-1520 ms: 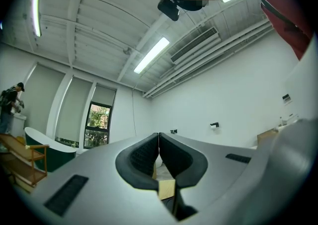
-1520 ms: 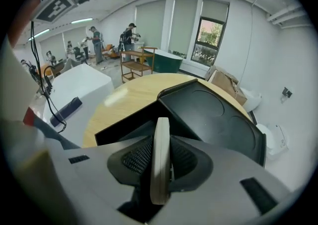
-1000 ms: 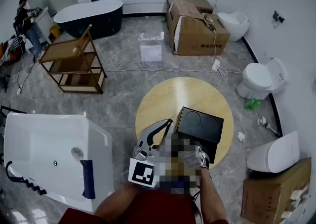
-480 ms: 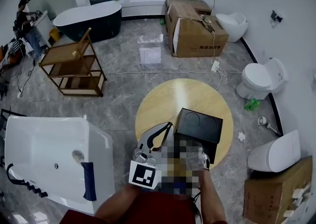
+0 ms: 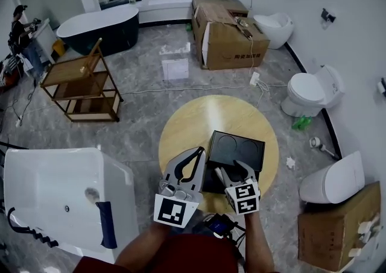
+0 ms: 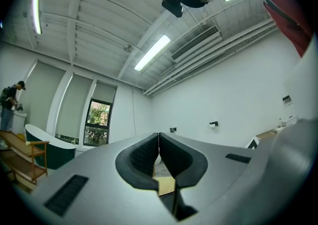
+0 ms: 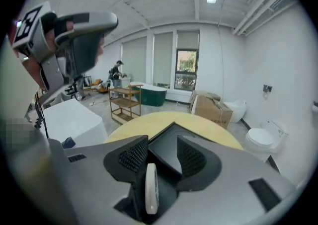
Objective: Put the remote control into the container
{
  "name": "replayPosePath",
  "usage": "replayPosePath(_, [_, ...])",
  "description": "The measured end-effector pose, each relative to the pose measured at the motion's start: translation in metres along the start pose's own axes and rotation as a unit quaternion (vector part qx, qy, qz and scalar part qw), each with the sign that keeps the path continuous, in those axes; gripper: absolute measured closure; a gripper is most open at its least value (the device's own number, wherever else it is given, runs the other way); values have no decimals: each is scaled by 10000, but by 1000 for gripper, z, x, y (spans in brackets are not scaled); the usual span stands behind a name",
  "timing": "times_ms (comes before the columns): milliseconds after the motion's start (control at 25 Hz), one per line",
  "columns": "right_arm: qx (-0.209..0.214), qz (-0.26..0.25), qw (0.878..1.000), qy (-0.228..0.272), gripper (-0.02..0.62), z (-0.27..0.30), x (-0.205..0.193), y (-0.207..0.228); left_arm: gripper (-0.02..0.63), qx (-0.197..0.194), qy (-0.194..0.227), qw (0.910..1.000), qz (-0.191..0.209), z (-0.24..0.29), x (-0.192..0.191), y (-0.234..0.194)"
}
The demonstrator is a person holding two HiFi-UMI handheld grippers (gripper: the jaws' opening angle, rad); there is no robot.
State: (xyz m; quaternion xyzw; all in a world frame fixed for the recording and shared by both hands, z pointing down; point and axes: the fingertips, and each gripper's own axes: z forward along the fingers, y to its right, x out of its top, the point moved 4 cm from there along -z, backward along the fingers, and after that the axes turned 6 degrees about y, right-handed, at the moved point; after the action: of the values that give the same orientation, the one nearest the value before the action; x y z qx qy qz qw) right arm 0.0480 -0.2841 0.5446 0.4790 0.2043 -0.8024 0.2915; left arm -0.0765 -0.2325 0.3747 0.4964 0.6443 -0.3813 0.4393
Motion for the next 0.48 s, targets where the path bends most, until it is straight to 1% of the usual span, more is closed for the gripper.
replayPosePath(120, [-237,-31,9973,698,419,-24,36,5,591,-75,-9,10000,-16,2,0,4])
replayPosePath(240, [-452,-64,9888,1421,419,-52,69,8,591,-158,-25,9999,-50,5,-1,10])
replayPosePath(360, [-756,-194,9735,2148,419,-82,97,13,591,-236,-76,9995,-182,9,-5,16])
replayPosePath(480, [-1049,-155,9548,2778,419,-109,119,15,591,-328,-86,9991,-264,12,-7,21])
